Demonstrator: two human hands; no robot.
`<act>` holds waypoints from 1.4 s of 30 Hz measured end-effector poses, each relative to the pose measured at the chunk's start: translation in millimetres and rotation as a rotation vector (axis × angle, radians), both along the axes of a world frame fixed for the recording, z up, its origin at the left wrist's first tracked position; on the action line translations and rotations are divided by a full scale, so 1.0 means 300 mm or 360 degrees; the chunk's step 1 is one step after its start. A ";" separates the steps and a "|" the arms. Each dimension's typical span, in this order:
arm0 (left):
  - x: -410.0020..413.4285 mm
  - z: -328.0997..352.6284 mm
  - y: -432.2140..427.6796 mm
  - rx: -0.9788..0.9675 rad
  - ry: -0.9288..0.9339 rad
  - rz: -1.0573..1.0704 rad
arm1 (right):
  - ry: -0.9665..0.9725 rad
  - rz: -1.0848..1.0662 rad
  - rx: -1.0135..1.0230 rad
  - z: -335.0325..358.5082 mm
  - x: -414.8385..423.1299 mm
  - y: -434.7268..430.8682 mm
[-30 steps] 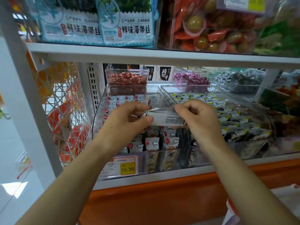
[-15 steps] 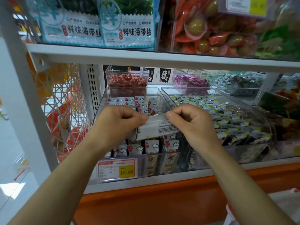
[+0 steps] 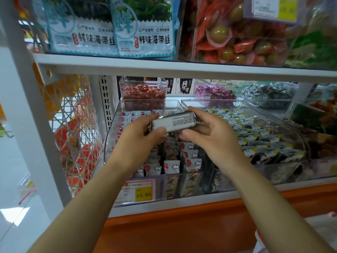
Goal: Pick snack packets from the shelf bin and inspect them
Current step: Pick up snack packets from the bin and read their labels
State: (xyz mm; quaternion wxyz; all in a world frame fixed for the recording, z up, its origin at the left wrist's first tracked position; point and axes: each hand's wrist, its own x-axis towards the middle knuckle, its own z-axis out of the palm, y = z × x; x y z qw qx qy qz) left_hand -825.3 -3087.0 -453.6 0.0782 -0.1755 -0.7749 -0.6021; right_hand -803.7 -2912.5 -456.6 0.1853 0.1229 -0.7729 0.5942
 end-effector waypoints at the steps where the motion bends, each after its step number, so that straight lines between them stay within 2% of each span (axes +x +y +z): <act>1: -0.006 -0.002 0.004 0.0018 -0.0026 -0.0016 | 0.0058 -0.0052 0.0039 0.003 -0.003 0.001; 5: -0.041 -0.007 0.008 -0.0197 0.0142 0.0163 | 0.0210 -0.0439 -0.0142 0.011 -0.023 0.033; 8: -0.087 -0.010 0.009 -0.0560 0.0278 0.0288 | 0.0225 -0.0576 -0.0243 0.003 -0.042 0.056; 15: -0.185 -0.028 0.091 -0.1715 0.0259 -0.0106 | 0.0220 -0.0590 -0.0311 -0.002 -0.066 0.060; 18: -0.205 -0.033 0.104 -0.1968 0.0228 -0.0100 | 0.0222 -0.0562 -0.0314 -0.005 -0.066 0.060; 21: -0.209 -0.028 0.104 -0.2008 0.0215 -0.0111 | 0.0208 -0.0554 -0.0295 -0.008 -0.067 0.064; 26: -0.173 -0.007 0.084 -0.1798 0.0101 -0.0075 | 0.0218 -0.0591 -0.0137 -0.003 -0.064 0.062; 30: -0.116 -0.012 0.055 -0.1584 0.0082 -0.0031 | 0.0315 -0.0591 0.0120 0.009 -0.078 0.041; 36: -0.073 -0.034 0.024 -0.1381 0.0116 -0.0019 | 0.0376 -0.0479 0.0697 0.031 -0.168 -0.030; 42: -0.078 -0.043 0.005 -0.1327 0.0248 -0.0136 | 0.0134 -0.0257 0.1618 0.042 -0.271 -0.124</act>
